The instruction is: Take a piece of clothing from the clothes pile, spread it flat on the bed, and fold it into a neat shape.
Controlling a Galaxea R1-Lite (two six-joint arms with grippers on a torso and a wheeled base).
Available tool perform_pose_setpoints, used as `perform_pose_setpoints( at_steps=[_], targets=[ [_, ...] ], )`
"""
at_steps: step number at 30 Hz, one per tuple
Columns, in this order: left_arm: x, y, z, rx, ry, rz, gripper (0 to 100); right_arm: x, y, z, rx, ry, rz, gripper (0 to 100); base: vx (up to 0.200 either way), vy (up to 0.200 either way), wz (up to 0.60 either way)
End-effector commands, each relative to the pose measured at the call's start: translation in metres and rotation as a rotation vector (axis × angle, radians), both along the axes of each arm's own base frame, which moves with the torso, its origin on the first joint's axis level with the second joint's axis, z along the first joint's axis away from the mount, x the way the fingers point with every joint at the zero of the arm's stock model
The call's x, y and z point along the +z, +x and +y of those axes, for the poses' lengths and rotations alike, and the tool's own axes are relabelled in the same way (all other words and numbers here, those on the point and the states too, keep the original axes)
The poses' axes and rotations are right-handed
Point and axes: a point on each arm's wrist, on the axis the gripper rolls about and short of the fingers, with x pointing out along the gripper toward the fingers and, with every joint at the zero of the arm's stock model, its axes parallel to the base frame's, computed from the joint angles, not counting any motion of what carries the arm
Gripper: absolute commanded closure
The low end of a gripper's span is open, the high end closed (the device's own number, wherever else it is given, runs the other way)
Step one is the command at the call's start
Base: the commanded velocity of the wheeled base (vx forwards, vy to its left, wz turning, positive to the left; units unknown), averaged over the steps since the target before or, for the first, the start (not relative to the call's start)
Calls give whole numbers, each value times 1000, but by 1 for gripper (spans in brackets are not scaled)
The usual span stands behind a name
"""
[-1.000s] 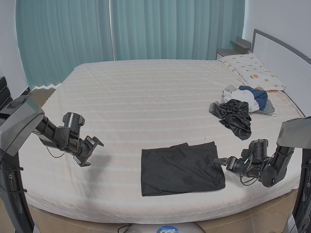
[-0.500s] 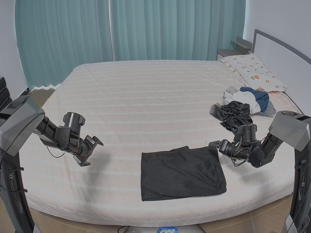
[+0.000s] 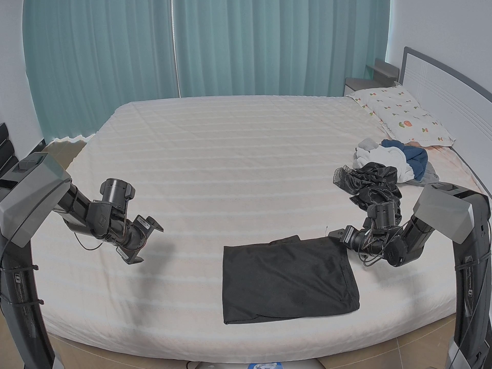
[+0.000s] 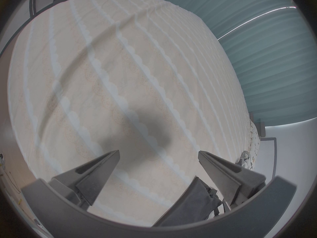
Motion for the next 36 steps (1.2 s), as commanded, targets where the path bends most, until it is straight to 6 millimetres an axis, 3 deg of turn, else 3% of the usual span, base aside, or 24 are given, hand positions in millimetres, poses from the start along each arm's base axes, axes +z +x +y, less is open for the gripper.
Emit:
perform_pose_setpoints(
  at_steps=[1, 6, 29, 30, 36],
  targets=[
    [-1, 0, 0, 0, 0, 4, 0, -1, 2, 0, -18, 22, 1, 100, 0, 0, 0],
    [-2, 0, -1, -2, 1, 6, 0, 7, 5, -2, -61, 73, -9, 100, 0, 0, 0],
    [-2, 0, -1, -1, 2, 7, 0, 0, 6, -12, -90, 81, -16, 100, 0, 0, 0],
    [-2, 0, -1, -2, 1, 8, 0, 0, 6, -12, -90, 83, -16, 0, 0, 0, 0],
    [-1, 0, -1, 1, -1, 7, 0, 30, -6, -14, -112, 125, -58, 0, 0, 0, 0]
  ],
)
